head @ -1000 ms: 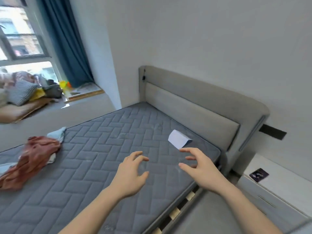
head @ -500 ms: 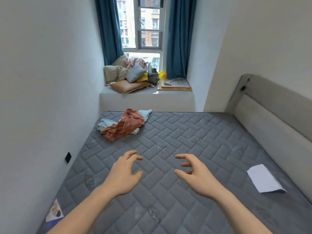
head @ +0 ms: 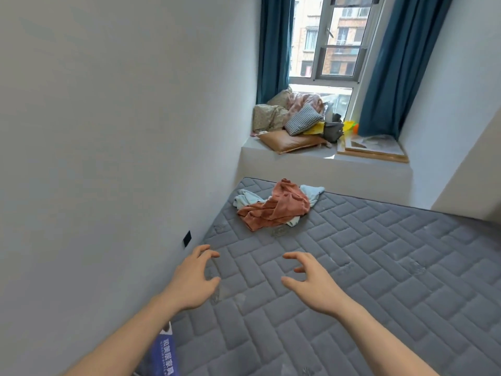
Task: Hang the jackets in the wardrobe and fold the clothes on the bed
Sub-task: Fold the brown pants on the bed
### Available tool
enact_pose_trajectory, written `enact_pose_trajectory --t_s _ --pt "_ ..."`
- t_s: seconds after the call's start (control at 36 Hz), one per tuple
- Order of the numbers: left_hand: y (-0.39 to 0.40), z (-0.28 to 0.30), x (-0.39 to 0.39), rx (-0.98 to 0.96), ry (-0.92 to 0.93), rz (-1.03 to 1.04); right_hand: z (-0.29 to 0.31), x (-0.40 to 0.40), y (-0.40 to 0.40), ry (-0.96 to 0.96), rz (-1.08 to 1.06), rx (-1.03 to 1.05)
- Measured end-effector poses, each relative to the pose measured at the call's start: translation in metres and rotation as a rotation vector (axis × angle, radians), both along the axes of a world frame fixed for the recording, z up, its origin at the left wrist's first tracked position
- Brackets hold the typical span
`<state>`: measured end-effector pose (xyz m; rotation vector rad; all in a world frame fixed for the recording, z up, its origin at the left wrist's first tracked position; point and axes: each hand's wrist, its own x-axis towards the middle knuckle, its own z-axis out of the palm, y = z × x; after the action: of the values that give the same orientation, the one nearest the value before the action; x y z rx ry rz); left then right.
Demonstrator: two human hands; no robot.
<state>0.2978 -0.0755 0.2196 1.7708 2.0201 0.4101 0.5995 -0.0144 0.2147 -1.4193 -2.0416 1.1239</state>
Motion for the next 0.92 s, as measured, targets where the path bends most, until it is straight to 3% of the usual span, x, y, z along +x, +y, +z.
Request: enact_pose_trajectory --t_s 0.17,0.33,0.72,0.92 --pt "0.096 -0.042 -0.082 -0.12 0.031 -0.047 -0.032 -0.081 0.077 -0.03 -0.078 -0.035" --pt "0.213 -0.126 -0.148 -0.263 0.063 -0.083 -0.1 -0.147 0.171 -0.081 -0.178 -0.054" --pt "0.372 -0.459 -0.203 -0.61 0.233 -0.076 -0.408 -0.218 0.331 -0.32 -0.168 -0.17" --pt "0.409 -0.554 -0.206 -0.692 0.289 -0.042 -0.508 -0.232 0.392 -0.422 -0.151 -0.21"
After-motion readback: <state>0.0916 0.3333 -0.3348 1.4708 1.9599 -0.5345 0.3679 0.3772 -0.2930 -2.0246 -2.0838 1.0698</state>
